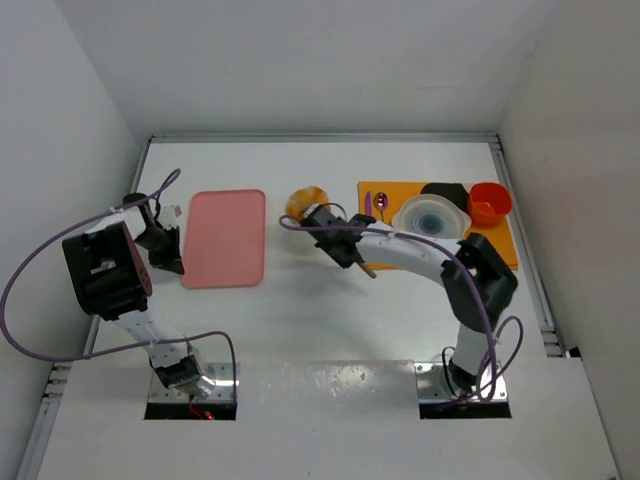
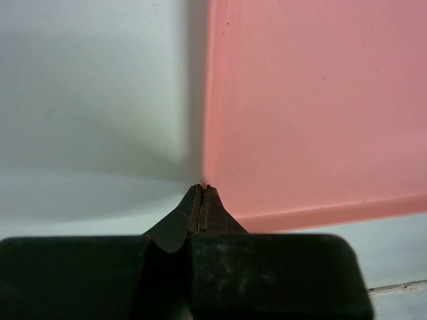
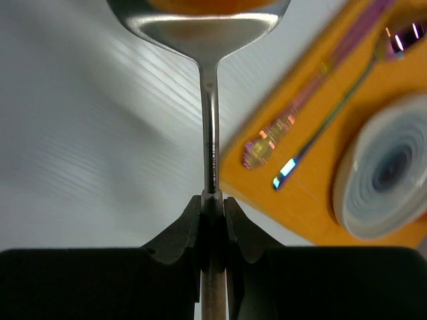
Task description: Place the bread
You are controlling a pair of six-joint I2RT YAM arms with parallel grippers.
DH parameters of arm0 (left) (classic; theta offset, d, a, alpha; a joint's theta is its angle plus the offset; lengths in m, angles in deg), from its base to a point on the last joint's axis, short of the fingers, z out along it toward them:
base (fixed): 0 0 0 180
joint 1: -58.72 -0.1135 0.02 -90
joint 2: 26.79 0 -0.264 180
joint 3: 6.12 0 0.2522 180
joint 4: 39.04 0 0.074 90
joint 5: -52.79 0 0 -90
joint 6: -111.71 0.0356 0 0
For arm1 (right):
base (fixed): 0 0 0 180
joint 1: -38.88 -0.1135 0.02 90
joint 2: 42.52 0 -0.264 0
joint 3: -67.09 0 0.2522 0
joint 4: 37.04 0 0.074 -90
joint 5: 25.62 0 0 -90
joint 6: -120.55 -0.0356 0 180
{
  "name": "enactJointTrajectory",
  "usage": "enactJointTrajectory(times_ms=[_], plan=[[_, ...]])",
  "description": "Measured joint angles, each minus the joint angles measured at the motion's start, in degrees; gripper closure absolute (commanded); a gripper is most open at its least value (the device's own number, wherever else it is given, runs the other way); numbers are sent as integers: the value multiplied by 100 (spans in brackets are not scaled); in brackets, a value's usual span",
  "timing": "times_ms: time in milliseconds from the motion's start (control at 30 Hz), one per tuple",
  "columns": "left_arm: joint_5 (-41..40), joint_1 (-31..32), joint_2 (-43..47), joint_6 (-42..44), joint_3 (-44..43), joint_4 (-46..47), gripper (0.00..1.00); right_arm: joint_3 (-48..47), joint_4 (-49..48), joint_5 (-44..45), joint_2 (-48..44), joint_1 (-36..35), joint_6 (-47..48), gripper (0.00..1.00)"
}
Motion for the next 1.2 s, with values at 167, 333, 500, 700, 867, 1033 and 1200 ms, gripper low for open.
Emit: enactJointTrajectory(times_ms=[167,333,500,700,867,1033,1200], plan=[[11,-26,-39,-7,-59,-11,100,1152,177,33,-1270,903,7,100],[-55,-26,-92,28,-157,26,100,2044,389,98,-2339,1908,63,100],[-153,-26,-127,90,-229,109,100,2492,601,79,-2686,2859,234,100],[-229,-26,-129,146,-247,192,100,2470,815,83,-2479,3624,466,100],[-251,-26,-129,157,-247,208,100,2100,997,192,-1801,3814,815,100],[-262,-26,-129,164,-249,210,100,1788,1115,444,-1191,3792,1141,100],[-273,-26,-129,181,-249,208,100,1519,1255,831,-741,3764,1281,100]])
